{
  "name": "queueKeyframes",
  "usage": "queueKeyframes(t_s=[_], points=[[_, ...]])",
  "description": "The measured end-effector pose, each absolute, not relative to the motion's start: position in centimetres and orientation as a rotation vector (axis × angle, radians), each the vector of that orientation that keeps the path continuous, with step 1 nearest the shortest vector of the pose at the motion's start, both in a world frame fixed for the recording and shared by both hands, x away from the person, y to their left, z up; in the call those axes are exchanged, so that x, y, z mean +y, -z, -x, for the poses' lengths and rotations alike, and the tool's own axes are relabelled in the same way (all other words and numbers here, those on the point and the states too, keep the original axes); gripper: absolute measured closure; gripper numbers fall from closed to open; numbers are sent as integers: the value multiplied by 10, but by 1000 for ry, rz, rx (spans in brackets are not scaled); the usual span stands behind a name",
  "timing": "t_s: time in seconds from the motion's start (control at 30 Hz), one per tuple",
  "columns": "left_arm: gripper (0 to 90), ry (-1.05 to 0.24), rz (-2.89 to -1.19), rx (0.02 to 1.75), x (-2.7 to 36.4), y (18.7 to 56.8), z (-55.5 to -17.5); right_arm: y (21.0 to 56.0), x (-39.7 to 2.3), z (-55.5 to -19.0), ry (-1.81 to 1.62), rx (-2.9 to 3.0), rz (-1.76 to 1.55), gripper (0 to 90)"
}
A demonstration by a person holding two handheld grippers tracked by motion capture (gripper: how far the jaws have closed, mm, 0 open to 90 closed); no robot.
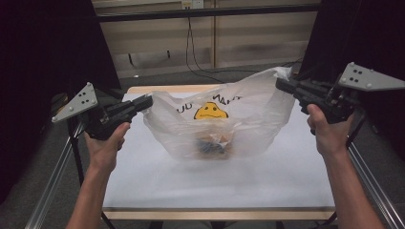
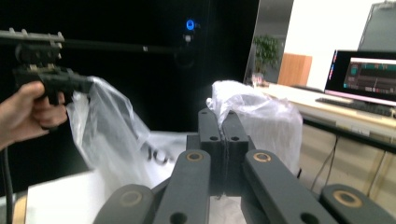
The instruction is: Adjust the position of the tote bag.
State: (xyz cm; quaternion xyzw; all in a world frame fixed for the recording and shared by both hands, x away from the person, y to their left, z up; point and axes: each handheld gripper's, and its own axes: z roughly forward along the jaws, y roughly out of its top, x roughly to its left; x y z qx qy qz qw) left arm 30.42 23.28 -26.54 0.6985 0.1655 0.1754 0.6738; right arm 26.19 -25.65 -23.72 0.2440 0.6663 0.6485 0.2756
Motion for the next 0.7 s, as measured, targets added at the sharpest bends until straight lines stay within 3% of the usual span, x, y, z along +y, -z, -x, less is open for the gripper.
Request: queueKeyframes(t_s=[0.7], points=[[898,-352,-1650,518,226,311,-339,291,-264,-289,-1672,1868,-817,899]])
